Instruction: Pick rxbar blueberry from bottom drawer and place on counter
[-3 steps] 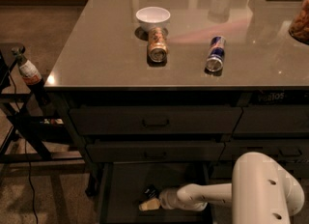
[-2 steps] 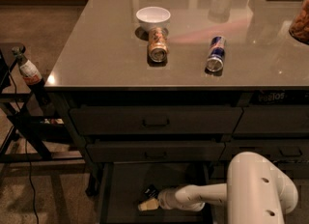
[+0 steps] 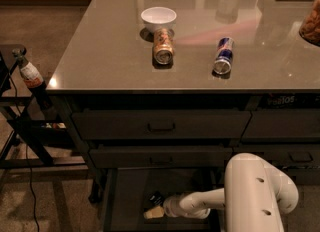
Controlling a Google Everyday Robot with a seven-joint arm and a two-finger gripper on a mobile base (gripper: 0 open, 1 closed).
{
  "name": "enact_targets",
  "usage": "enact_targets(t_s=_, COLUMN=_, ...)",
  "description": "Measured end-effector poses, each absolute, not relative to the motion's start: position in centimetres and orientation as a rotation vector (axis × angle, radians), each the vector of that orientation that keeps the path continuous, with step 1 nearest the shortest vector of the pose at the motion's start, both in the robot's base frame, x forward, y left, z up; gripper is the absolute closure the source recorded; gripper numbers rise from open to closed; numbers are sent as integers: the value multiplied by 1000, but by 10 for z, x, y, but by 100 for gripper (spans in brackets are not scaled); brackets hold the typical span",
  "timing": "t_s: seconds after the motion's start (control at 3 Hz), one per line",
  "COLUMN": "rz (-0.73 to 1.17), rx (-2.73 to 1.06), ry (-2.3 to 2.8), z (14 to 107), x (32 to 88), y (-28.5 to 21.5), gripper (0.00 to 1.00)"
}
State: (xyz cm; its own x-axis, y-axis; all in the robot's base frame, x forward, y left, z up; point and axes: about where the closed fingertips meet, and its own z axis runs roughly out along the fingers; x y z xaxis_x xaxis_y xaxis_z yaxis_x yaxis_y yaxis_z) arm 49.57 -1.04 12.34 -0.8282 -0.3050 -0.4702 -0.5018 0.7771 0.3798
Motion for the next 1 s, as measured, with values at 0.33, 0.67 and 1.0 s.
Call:
enact_targets(t_s=0.33, rz=707, rx=-613, ry=2585, z=123, x=496, y=-10, gripper=0)
enact_targets(t_s=0.67, rz=707, rx=-613, ry=2584, z=125, x=496, y=-10, gripper=0)
enact_targets(t_s=1.0, rz=684, rx=-640, ry=2532, z=157, x=495, y=-10, gripper=0)
